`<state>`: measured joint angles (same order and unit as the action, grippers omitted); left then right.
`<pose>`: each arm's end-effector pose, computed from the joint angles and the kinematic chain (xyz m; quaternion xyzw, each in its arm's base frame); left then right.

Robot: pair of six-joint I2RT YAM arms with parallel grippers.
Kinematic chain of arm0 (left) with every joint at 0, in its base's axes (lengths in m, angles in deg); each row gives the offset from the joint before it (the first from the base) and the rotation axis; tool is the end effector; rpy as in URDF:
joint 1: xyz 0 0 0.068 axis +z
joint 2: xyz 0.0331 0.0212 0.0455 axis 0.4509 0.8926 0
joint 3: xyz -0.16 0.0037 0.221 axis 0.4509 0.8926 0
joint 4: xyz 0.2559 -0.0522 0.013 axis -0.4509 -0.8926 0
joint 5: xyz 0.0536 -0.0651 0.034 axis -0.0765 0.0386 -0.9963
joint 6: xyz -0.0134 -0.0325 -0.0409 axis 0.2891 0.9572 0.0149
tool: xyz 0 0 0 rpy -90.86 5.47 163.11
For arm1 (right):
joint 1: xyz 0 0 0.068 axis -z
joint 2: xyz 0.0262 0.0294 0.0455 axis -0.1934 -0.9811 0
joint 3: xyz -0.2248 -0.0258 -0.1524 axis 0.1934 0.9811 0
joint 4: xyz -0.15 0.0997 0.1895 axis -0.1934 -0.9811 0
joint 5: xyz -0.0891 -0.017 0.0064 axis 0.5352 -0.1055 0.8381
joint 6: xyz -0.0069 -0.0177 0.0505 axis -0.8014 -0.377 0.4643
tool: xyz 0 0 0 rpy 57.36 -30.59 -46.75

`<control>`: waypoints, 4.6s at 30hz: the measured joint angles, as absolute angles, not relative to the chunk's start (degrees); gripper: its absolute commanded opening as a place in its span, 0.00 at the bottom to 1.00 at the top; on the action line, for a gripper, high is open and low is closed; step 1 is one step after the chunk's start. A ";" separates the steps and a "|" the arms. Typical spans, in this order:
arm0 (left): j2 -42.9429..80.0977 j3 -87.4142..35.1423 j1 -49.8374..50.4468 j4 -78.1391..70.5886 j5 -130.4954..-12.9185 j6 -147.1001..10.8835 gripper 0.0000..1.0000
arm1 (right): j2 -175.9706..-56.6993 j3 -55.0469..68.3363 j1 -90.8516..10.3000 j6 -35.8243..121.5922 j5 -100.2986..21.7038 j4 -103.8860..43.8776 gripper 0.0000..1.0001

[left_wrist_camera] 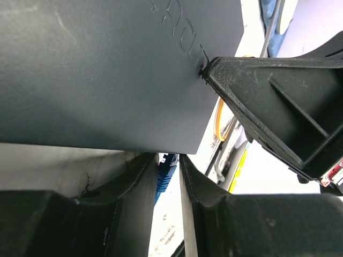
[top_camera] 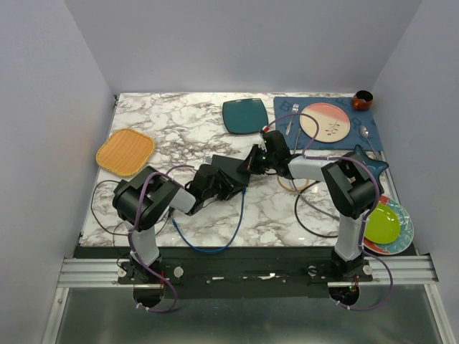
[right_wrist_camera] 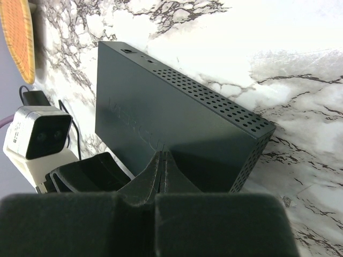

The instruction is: Pull the plug from the switch port

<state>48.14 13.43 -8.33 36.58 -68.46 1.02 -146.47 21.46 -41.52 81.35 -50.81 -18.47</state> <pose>0.2526 -0.1866 0.0989 -0.2873 0.8135 -0.4682 0.1910 0.3401 0.2129 0.1407 0.0453 0.8934 0.3769 0.2402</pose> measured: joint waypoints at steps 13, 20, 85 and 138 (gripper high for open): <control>47.35 12.17 -8.57 33.67 -68.85 1.91 0.01 | -146.52 21.46 -41.52 81.54 -50.81 -18.43 0.01; 46.98 12.52 -8.53 34.06 -68.92 1.78 0.00 | -146.52 21.46 -41.52 81.54 -50.79 -18.38 0.01; 47.86 13.70 -10.49 39.03 -71.87 -0.82 0.29 | -143.37 21.79 -41.58 79.16 -45.92 -23.82 0.01; 51.13 15.25 -10.78 46.85 -70.86 -0.51 0.00 | -136.44 25.27 -42.24 75.69 -41.66 -32.57 0.01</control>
<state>51.13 15.25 -10.78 46.85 -70.86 -0.51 -136.44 25.27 -42.24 75.69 -41.66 -32.57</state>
